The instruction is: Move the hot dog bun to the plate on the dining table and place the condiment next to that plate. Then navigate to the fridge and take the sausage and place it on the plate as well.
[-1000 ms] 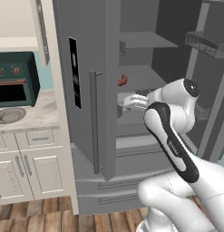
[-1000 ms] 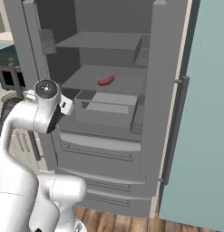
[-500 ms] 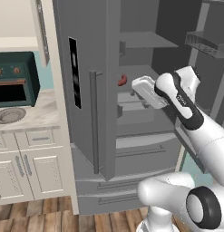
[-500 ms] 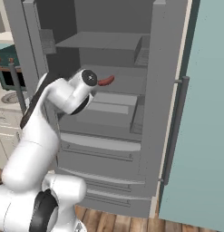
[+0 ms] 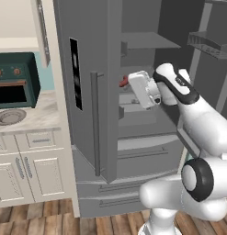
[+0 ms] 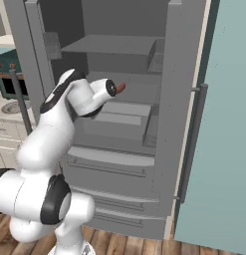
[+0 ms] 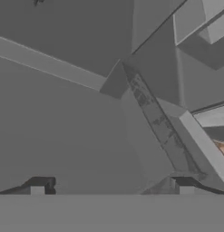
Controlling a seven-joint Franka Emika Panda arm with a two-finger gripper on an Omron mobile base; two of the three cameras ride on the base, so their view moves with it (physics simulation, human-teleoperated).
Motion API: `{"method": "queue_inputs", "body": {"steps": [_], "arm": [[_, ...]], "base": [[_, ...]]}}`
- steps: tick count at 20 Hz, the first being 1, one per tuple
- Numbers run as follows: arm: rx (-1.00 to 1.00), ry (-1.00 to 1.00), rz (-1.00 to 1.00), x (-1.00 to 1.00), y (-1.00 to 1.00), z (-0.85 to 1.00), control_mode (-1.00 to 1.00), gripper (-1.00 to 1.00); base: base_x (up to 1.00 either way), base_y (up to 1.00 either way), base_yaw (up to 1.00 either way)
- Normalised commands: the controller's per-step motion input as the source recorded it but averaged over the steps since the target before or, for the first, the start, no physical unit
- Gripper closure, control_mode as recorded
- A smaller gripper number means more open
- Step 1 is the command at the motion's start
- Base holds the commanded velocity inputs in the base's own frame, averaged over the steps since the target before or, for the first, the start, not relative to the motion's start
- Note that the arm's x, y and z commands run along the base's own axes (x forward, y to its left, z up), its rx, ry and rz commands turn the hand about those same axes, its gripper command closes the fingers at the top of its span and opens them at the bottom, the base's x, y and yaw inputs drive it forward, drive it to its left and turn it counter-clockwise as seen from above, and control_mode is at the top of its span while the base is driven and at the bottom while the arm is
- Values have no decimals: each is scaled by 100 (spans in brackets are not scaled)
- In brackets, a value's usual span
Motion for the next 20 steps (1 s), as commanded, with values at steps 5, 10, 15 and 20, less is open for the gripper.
{"method": "queue_inputs", "body": {"steps": [5, 10, 15, 20], "arm": [[10, 3, 3, 0, 64, 0, -100, -100], [5, 1, 5, -5, 73, 0, -100, -100], [0, 3, 9, -10, 86, 0, -100, -100], [0, 2, 11, -11, 93, 0, -100, -100]], "base": [[0, 0, 0], [0, 0, 0], [0, 0, 0], [0, 0, 0]]}}
